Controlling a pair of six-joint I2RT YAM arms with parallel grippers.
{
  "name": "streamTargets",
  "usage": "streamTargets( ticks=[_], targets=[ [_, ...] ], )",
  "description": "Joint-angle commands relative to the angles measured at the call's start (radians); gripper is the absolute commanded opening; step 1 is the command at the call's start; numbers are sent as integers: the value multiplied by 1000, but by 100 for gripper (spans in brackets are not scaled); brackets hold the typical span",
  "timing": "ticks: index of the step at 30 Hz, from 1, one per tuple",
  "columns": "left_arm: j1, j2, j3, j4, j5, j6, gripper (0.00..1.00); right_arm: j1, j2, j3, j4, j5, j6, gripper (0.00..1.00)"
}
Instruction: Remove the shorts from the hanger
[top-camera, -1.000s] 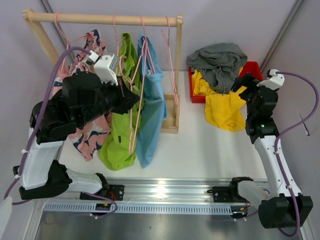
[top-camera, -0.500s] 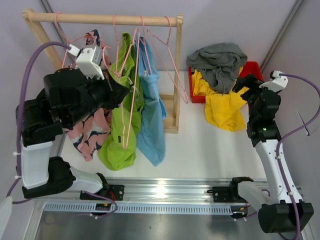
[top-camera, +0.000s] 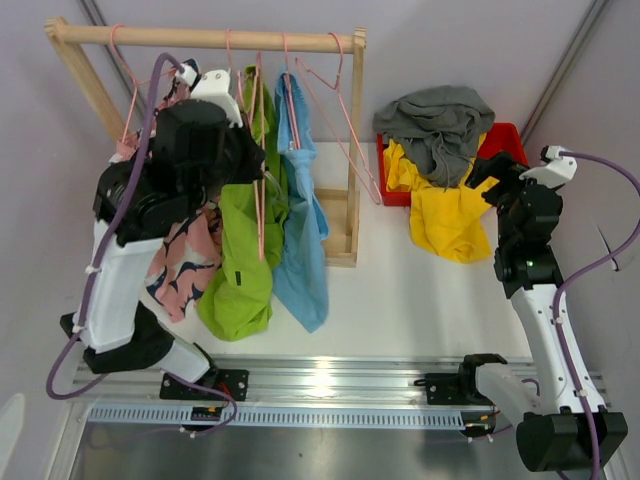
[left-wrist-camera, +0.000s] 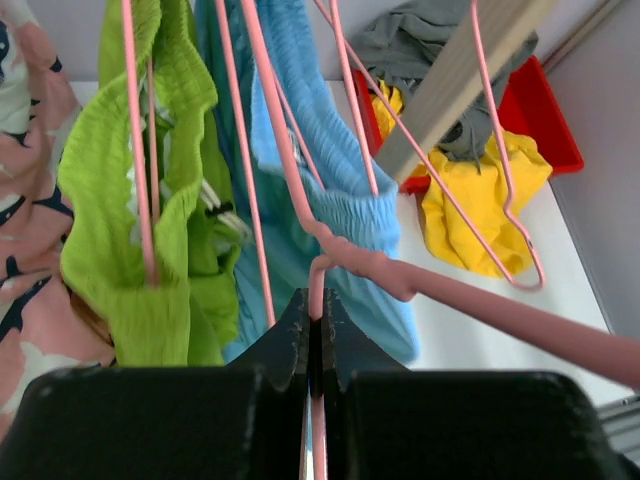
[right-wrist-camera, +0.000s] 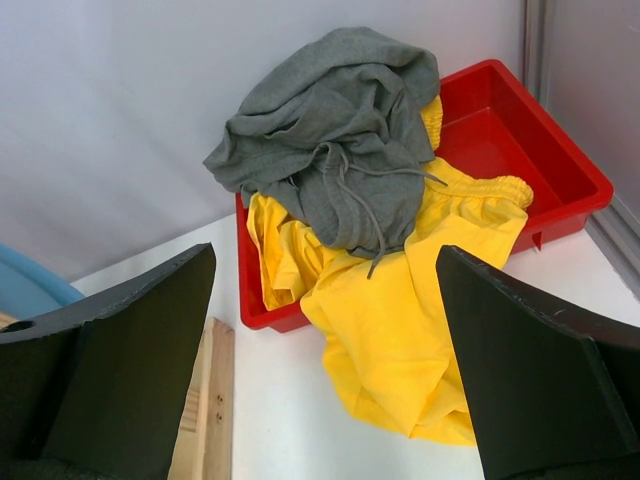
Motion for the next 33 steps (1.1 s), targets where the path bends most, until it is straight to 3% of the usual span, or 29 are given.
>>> streamTargets(
  ticks=[1,11,15,28,30,31,33],
  targets=[
    [110,62,15,144,139,73,0,-3,-30,-8,6,16,1,99],
    [337,256,124,305,431,90,0,-11,-46,-45,21,16,1,99],
    [371,303,142,386,462,88,0,-13,-47,-62,29,10,4,99],
    [439,400,143,380,517,68,1,-19,-57,-73,38,-4,13,99],
    [439,386,109,366,506,71,8,-19,-57,-73,39,-9,16,99],
    [439,376,101,359,506,73,24,-19,-58,-73,38,-12,18,99],
    [434,333,81,328,491,78,45,-19,-61,-70,32,-13,18,99]
  ],
)
